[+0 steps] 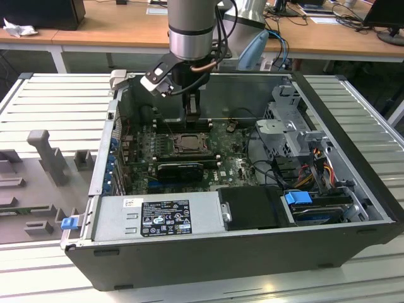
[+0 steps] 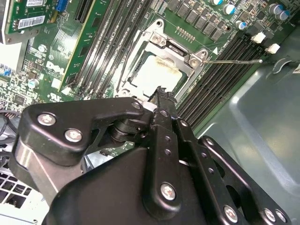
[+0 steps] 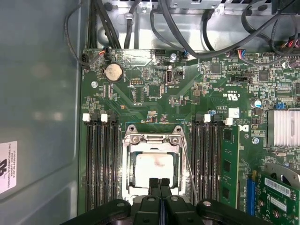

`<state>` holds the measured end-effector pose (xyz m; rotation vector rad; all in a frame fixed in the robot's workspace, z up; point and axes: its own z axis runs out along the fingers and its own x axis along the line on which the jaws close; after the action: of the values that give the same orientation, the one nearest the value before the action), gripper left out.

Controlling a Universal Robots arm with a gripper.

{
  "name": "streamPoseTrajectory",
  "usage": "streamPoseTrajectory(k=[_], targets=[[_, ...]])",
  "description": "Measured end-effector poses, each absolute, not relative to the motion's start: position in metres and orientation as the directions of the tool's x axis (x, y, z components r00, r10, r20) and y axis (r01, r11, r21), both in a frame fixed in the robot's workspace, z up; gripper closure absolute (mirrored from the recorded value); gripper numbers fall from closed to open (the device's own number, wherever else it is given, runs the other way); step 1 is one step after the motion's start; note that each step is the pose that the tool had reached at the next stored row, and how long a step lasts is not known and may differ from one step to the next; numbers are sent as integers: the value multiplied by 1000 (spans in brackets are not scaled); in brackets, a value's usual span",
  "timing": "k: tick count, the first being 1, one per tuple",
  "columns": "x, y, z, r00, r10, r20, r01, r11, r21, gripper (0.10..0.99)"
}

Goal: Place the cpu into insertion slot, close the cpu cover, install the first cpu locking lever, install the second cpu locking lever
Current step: 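Install the first cpu locking lever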

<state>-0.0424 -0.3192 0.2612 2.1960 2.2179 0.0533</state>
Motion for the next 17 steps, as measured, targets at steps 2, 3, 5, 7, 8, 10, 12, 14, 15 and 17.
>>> streamPoseTrajectory(k=[2, 3, 5, 7, 8, 10, 12, 14, 15, 17], targets=[[-42, -319, 262, -10, 1000, 10, 999, 10, 38, 980], [-42, -319, 262, -10, 1000, 10, 999, 10, 39, 980], [-42, -319, 264, -10, 1000, 10, 999, 10, 38, 980], [-42, -319, 264, -10, 1000, 10, 999, 10, 38, 980], [-42, -319, 265, -10, 1000, 10, 999, 10, 38, 980], [-42, -319, 268, -10, 1000, 10, 999, 10, 38, 980], [-42, -319, 270, -10, 1000, 10, 999, 10, 38, 980], [-42, -319, 274, -10, 1000, 10, 999, 10, 38, 980], [-42, -319, 277, -10, 1000, 10, 999, 10, 38, 980], [-42, -319, 283, -10, 1000, 10, 999, 10, 38, 980]])
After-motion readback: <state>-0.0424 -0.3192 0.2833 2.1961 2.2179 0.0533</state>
